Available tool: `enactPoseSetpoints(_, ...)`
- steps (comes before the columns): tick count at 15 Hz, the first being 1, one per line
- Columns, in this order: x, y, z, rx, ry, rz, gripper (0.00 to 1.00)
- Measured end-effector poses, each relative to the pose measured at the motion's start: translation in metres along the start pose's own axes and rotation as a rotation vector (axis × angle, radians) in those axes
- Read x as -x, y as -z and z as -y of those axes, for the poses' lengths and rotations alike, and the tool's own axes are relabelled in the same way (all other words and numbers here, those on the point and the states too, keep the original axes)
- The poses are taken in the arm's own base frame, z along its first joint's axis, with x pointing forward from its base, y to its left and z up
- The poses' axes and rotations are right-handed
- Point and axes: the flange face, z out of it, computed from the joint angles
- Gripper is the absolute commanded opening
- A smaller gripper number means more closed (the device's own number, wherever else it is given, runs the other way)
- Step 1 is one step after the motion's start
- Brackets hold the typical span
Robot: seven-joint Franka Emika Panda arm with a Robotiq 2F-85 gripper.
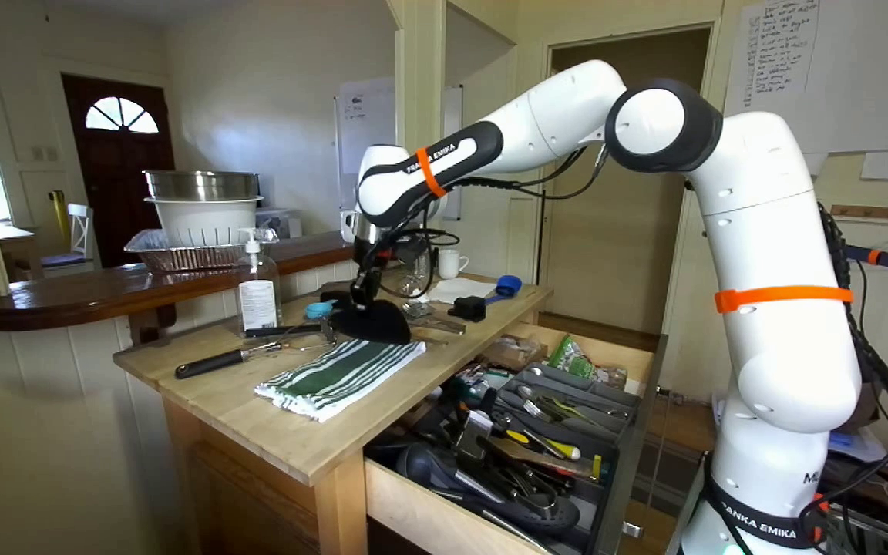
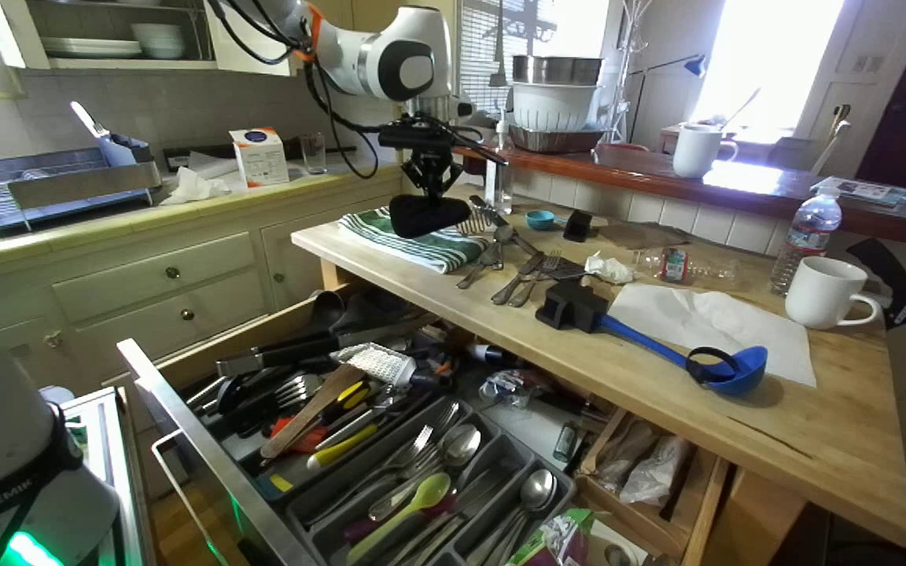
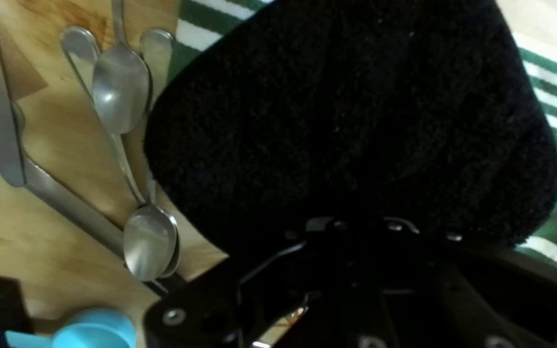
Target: Pick up the black object from the striped towel and place it on the white sheet of paper on the right
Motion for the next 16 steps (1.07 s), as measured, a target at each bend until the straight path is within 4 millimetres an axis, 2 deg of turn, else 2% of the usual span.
enactPoseSetpoints(3,0.002,0.047,-0.009,0.007,-0.04,-0.04,0.02)
enactPoseSetpoints(6,0.011,0.081,-0.035,0.044,-0.113,-0.082,0.02)
enactPoseSetpoints(9,0.031,0.102,-0.076,0.078,-0.209,-0.104,0.02)
enactPoseSetpoints(13,0.069,0.121,-0.142,0.103,-0.351,-0.129,0.02)
enactPoseSetpoints(14,0.078,0.125,-0.157,0.11,-0.382,-0.138,0.06)
enactPoseSetpoints(16,0.096,0.13,-0.181,0.111,-0.441,-0.155,0.06)
